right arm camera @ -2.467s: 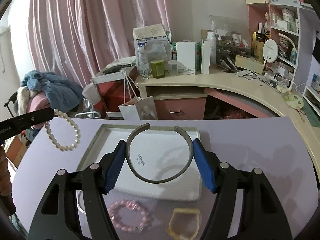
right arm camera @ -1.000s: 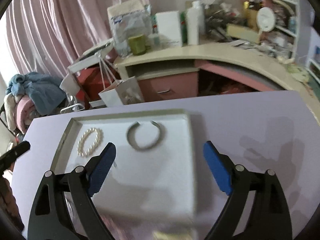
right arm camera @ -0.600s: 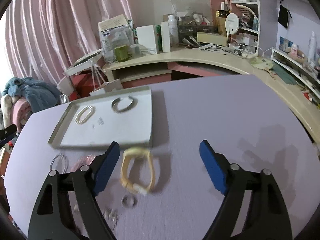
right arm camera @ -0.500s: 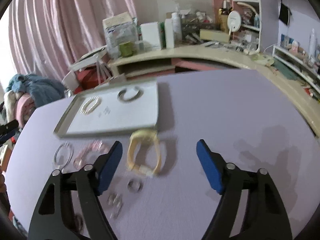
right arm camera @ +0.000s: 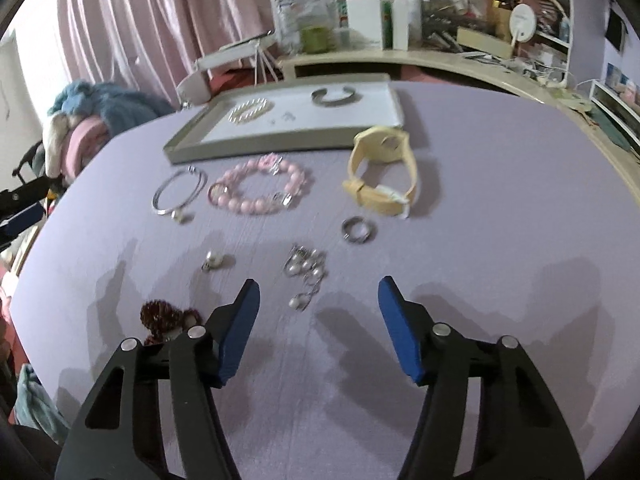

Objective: Organize jewelry
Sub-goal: 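Move the right tool to the silver earrings and close on them, then grasp the dark red beaded bracelet with the left tool and lift it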

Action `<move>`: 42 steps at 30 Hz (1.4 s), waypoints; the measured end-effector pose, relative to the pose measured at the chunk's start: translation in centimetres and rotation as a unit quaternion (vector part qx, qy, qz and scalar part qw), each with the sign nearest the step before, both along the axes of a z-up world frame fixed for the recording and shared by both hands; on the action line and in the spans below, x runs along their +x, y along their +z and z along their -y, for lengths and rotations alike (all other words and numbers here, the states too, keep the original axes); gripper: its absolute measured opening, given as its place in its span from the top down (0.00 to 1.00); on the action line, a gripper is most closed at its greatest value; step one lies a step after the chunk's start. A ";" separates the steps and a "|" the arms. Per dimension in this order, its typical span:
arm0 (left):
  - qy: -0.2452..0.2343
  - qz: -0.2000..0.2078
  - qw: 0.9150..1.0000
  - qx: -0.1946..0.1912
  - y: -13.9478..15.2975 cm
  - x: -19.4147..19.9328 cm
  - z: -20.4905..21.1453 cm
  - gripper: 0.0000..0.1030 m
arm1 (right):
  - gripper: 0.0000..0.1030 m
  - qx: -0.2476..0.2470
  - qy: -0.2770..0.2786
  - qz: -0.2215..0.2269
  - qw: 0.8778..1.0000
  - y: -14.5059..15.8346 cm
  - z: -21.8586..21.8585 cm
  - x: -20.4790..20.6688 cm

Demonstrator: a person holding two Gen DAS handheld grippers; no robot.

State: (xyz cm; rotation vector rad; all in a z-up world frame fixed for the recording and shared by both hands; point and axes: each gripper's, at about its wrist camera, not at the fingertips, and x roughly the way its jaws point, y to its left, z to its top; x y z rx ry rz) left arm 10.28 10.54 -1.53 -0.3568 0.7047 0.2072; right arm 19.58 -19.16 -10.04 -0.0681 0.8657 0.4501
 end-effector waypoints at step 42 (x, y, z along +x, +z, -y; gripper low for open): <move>-0.171 -0.082 0.981 0.033 -6.8 2.3 12.7 0.16 | 0.93 0.083 -0.042 0.049 0.994 6.3 4.7 -3.0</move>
